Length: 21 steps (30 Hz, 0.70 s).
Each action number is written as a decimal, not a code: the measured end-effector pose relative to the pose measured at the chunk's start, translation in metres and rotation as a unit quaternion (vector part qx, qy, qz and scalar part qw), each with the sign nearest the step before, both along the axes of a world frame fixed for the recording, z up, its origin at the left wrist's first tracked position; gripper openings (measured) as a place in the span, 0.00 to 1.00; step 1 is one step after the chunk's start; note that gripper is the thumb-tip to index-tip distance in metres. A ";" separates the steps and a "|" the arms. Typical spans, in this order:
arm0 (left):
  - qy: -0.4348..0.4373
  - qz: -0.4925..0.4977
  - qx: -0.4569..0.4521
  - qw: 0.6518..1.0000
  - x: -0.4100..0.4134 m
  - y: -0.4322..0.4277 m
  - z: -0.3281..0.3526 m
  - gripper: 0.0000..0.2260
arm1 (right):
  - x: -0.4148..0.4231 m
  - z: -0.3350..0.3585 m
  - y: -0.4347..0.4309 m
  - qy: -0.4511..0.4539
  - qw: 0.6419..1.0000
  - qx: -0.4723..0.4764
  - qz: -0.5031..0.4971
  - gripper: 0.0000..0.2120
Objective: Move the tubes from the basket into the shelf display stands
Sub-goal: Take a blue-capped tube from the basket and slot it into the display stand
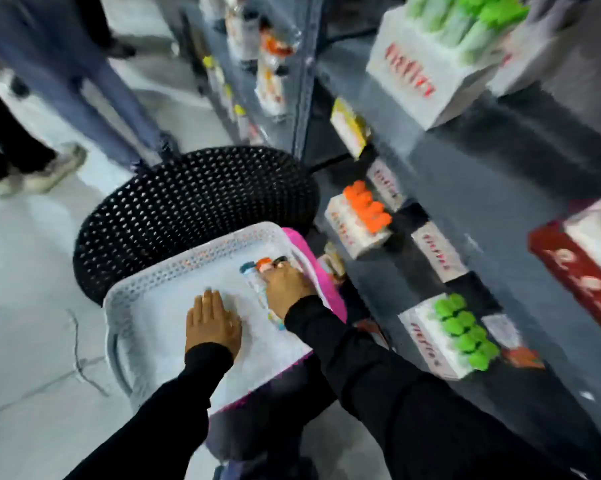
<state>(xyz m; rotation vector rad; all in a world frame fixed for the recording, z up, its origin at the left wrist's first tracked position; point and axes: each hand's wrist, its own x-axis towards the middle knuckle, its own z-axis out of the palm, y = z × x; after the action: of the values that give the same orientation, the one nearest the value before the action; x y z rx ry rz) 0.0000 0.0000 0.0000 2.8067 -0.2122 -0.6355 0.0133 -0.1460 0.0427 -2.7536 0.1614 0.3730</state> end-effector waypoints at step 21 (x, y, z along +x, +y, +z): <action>-0.001 0.010 0.060 0.998 -0.012 0.030 -0.065 0.34 | 0.050 0.013 0.015 0.159 0.987 0.037 0.010 0.20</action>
<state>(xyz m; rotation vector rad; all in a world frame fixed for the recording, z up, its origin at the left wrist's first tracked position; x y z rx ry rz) -0.0119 0.0300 -0.0653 2.9204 -0.1502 -0.6608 0.0637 -0.1307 0.0560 -2.6078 0.1950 0.8061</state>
